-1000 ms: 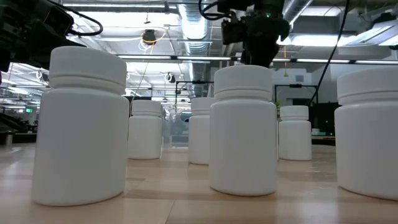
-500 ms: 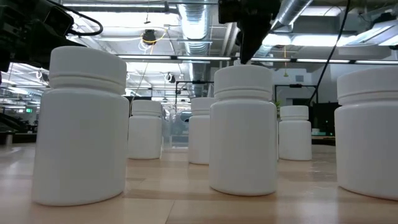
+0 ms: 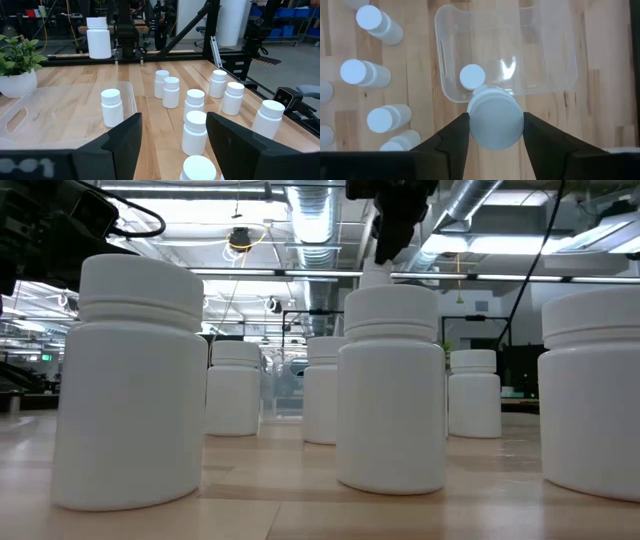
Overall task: Pick and place pill bottles into a basket
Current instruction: Put the pill bottles into the container
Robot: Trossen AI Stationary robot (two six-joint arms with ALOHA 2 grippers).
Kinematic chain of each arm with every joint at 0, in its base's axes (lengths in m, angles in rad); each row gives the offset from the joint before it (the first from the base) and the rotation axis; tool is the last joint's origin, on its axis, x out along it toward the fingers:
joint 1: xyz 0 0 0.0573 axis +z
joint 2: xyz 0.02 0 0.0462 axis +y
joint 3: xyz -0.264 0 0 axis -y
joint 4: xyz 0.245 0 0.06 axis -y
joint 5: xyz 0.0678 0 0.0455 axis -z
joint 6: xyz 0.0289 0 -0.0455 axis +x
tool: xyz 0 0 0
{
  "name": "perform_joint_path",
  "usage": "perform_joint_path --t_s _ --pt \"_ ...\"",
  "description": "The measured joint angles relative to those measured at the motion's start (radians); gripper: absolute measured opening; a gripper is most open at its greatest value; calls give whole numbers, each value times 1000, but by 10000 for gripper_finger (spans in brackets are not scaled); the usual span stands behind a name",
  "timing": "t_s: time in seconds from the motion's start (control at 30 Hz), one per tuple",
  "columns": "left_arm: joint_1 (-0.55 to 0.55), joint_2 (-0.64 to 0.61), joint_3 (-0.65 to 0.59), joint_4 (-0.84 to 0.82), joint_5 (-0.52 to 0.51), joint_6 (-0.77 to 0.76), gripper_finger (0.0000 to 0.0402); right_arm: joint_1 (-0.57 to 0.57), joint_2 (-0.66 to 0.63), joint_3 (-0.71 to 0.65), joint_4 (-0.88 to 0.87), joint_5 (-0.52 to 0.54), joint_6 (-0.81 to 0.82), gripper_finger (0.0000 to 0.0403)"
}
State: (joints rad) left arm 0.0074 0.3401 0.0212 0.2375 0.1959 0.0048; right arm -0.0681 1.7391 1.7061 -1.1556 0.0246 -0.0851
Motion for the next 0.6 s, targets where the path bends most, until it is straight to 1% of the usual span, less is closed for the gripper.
perform_joint_path --t_s 0.17,0.4,0.6 --pt "0 0 0 0 0 0 211 -12 0 0 26 -6 -4 154" --pt "0 0 0 0 0 0 211 -32 0 0 55 -25 -22 163" --pt "0 0 0 0 0 0 211 -32 0 0 99 -28 -50 155"
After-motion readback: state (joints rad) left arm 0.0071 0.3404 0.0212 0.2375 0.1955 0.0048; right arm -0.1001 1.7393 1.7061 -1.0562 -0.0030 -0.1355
